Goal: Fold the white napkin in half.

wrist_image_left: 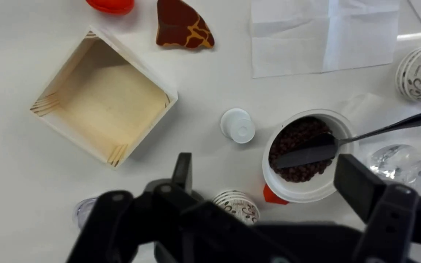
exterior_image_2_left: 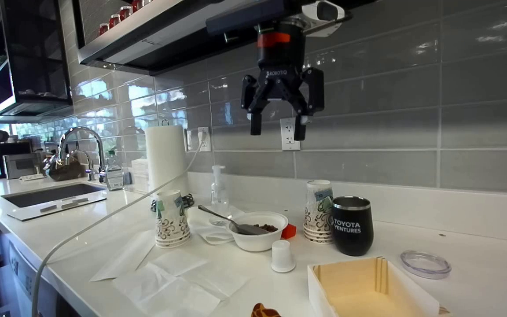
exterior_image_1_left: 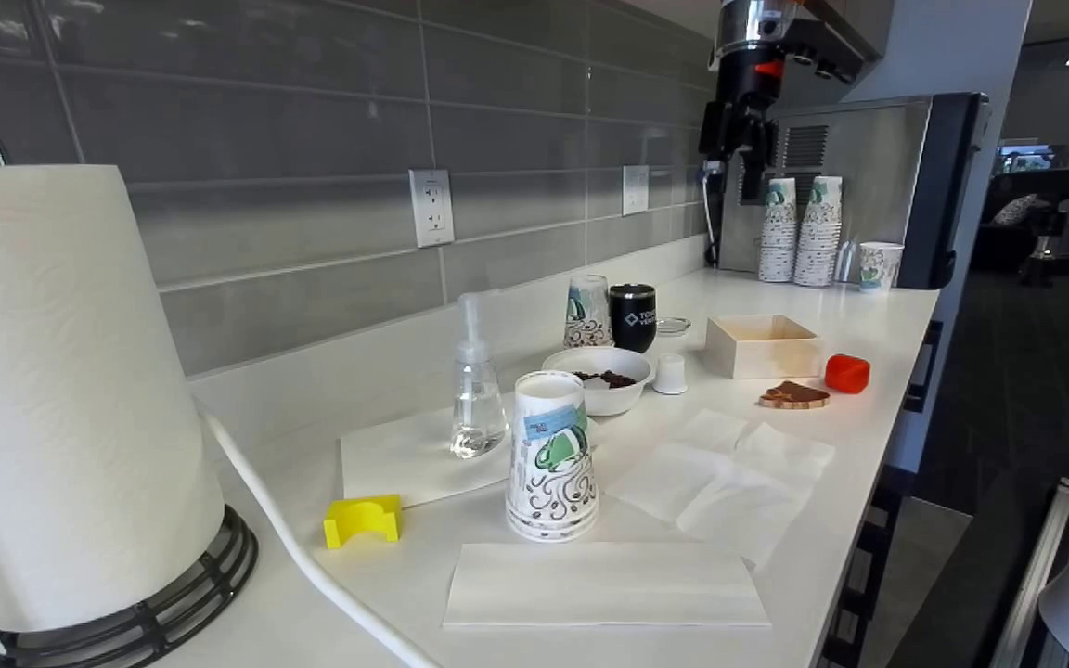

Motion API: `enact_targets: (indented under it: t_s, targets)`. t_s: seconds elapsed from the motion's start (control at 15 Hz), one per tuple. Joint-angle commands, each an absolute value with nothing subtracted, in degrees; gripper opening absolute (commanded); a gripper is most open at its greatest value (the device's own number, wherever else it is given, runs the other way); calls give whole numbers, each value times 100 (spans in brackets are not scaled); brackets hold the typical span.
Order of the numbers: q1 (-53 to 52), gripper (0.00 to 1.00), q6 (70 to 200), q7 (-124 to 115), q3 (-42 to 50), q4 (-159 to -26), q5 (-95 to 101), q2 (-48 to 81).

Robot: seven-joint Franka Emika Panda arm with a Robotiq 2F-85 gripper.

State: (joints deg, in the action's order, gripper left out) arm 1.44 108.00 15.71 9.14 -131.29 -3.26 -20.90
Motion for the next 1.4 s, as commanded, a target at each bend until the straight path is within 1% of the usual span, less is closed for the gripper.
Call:
enact_targets:
  t_s: [0.0,0.33,0.6,1.07,1.33]
  targets:
    - [91,100,10457,2382,1057,-13181,-639,-1868]
    - [57,100,9935,3113,993,-13389,-793,-1695]
    - [22,100,9763,3146,888,-13618,-931,-1655]
    - [49,100,10484,2950,841,-14355,-1704,-1712]
    - [50,100,11360,2888,827,-14881,-2231,-1752]
